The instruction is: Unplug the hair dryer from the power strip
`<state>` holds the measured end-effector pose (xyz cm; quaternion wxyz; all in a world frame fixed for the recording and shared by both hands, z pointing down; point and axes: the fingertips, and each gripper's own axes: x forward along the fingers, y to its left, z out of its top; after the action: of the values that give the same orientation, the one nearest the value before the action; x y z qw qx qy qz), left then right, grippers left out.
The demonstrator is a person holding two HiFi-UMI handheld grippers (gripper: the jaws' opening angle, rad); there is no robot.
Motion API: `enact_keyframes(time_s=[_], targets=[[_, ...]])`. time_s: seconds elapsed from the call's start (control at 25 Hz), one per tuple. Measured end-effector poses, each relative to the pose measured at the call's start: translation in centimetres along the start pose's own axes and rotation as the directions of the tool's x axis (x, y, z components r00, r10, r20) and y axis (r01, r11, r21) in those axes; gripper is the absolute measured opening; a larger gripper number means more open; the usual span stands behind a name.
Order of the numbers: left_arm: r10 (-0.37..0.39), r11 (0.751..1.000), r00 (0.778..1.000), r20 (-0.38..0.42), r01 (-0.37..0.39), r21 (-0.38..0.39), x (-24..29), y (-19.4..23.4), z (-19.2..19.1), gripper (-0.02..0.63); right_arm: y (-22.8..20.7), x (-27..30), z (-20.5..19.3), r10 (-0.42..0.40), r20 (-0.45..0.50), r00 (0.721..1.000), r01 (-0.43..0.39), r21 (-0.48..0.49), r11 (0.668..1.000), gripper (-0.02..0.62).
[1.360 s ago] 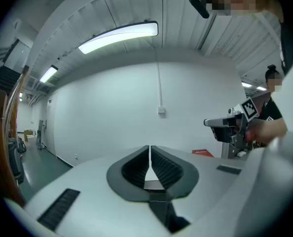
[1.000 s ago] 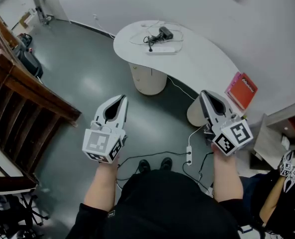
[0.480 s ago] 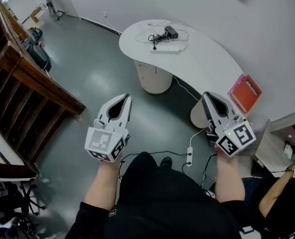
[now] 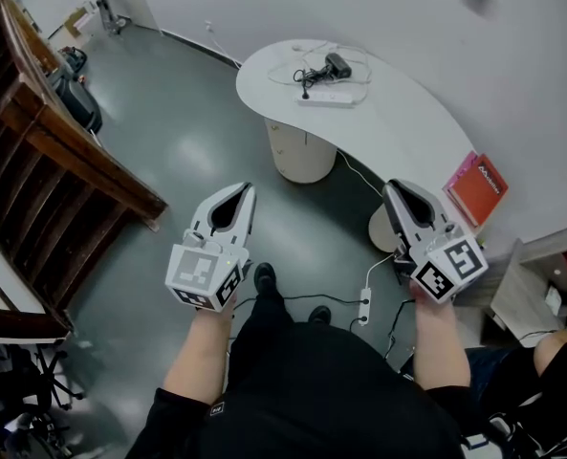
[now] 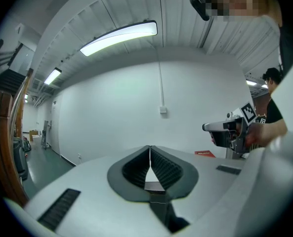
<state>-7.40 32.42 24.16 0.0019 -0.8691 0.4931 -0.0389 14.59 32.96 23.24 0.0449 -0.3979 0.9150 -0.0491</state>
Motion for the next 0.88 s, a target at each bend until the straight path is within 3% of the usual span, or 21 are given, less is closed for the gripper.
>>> enact_keyframes(time_s=[0.2,0.64,0.88], targets=[[-0.013,1.000,1.000,0.004,0.013,-0.021,1.6,3.7,-0.9,0.015,-0.5,3.9,-0.2,-0.014,-0.008,1.000,0.014,-0.004,1.000,0.038],[-0.073,0.997,0.997,0.000,0.073,-0.001,5.3,18.1,-1.1,0.015,0.9,18.4,0.2,-0.066,0.006,0.998,0.066,0.010,0.998,0.038],[-0.121,0.993,0.993,-0.010,0.121,0.008,6.4,23.1,-1.6,0.015,2.3,23.4,-0.5,-0.104,0.010,0.995,0.104,0.022,0.994,0.038]])
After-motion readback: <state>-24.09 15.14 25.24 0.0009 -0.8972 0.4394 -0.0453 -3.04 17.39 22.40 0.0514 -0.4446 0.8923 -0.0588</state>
